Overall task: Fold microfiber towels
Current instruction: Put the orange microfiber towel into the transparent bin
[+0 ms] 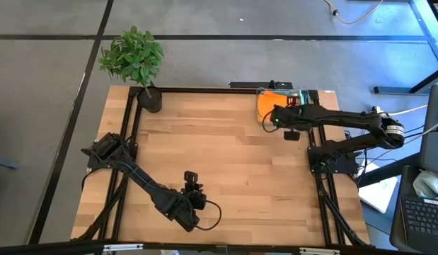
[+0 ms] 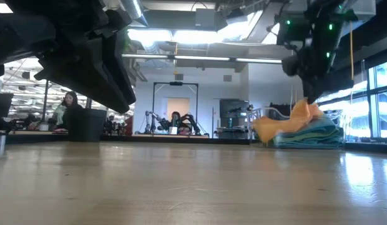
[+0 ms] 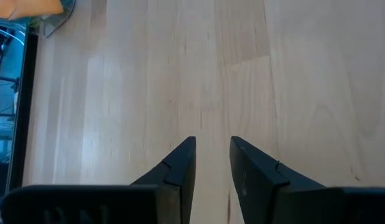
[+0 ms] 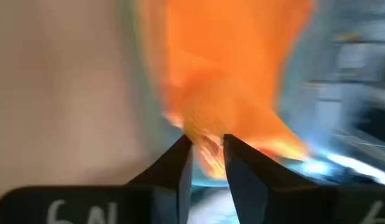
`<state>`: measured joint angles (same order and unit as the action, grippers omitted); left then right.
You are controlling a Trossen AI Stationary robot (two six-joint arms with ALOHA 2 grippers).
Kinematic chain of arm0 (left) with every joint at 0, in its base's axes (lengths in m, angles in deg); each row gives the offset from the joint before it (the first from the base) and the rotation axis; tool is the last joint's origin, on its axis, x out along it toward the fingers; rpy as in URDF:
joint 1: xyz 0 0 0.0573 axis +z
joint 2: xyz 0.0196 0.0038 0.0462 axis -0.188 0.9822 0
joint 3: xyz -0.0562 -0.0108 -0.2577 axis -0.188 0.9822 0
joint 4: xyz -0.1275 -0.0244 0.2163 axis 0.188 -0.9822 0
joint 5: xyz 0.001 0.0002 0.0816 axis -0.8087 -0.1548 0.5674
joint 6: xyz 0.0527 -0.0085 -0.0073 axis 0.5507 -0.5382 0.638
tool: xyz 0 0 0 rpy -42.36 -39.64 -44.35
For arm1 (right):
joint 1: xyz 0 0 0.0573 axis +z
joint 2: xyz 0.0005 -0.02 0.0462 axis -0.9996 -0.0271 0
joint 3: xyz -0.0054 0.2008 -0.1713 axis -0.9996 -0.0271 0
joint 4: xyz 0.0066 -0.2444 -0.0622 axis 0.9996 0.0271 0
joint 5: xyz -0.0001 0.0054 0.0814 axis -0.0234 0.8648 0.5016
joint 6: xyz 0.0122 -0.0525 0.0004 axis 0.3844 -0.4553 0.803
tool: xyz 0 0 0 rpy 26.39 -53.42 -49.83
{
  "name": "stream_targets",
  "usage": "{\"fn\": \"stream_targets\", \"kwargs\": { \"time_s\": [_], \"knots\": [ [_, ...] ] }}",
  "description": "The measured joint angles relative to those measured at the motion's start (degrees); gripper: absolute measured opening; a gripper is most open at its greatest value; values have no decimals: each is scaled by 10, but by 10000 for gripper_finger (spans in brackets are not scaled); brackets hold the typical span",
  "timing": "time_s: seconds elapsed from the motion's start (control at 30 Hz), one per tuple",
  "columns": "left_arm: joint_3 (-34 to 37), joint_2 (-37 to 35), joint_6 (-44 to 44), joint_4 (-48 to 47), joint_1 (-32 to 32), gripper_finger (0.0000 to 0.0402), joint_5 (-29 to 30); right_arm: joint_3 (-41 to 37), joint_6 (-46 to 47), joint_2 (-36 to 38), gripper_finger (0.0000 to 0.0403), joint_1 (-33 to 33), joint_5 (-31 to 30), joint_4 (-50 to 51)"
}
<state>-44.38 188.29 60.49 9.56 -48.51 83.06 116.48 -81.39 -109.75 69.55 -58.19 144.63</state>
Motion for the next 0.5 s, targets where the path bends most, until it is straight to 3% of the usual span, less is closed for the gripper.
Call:
{"fn": "stream_targets", "kwargs": {
  "time_s": [0.1,0.2,0.33,0.5],
  "knots": [
    [0,0,-4,0,0,91,0,48,89,0,100,-17,136,76],
    [0,0,-5,0,0,91,0,77,149,0,101,-31,200,132],
    [0,0,-5,-1,-2,91,0,111,212,0,102,-33,193,179],
    [0,0,-5,-1,-2,91,0,167,335,0,102,-44,127,212]
  ]
}}
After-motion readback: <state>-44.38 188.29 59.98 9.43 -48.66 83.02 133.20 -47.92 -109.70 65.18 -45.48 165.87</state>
